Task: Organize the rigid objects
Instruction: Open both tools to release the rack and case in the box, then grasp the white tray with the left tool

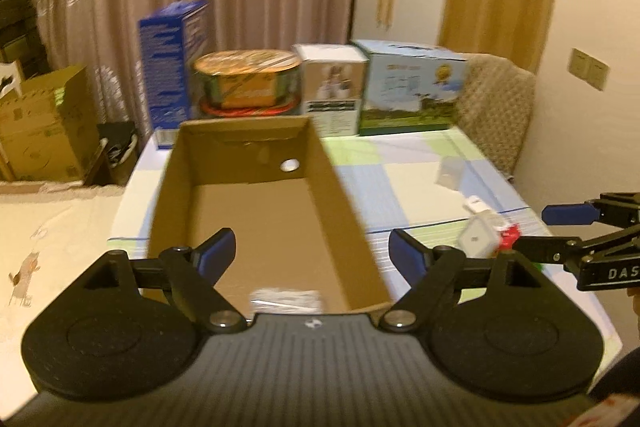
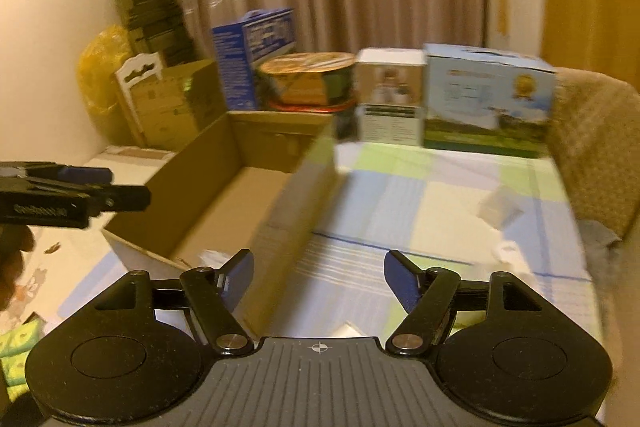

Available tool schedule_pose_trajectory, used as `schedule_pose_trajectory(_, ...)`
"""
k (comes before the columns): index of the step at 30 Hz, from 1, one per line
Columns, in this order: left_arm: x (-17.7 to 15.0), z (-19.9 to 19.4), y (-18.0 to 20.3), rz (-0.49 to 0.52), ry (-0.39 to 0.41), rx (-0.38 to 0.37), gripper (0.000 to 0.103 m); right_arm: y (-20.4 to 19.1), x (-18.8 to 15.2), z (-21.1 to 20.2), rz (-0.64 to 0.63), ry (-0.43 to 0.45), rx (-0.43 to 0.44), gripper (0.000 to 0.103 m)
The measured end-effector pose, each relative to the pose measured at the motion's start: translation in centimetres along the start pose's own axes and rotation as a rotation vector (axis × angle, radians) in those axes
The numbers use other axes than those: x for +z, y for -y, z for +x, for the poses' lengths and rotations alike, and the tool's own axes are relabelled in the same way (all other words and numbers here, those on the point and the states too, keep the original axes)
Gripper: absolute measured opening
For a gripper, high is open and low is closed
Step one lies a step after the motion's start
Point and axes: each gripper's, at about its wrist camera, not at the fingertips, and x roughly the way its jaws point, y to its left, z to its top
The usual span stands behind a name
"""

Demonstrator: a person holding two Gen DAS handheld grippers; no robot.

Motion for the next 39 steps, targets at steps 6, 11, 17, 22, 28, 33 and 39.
schedule_pose_trajectory(6,-0.3,-1.0,5.4,0.041,0.026,-0.103,0.089,4.5,-3.2,-4.7,0.079,0.023,-0.098,0.071)
schedule_pose_trajectory(11,-1.7,-0.7,9.5,0.066,0.029,-0.193,0.093,7.7,-6.2,-7.8,0.13,0.036,-0.17,0.072)
schedule_pose_trajectory(17,-4.7,1.1,13.3,0.117,-0.003,-0.254,0.099,11.1,-9.4,-9.6,0.206,0.04,-0.227,0.072)
schedule_pose_trajectory(22,-7.7,3.8,15.0,0.15,-0.038,-0.24,0.102,13.0,-11.3,-9.3,0.257,0.044,-0.245,0.072)
schedule_pose_trajectory(28,-11.1,7.9,15.3,0.171,-0.09,-0.246,0.102,14.5,-12.8,-7.3,0.28,0.032,-0.25,0.072)
schedule_pose_trajectory(33,-12.9,11.1,15.4,0.213,-0.131,-0.207,0.102,15.7,-13.6,-4.7,0.291,0.003,-0.256,0.072)
schedule_pose_trajectory(39,-13.6,14.3,14.6,0.176,-0.164,-0.175,0.102,17.0,-13.4,-2.5,0.302,-0.015,-0.222,0.072)
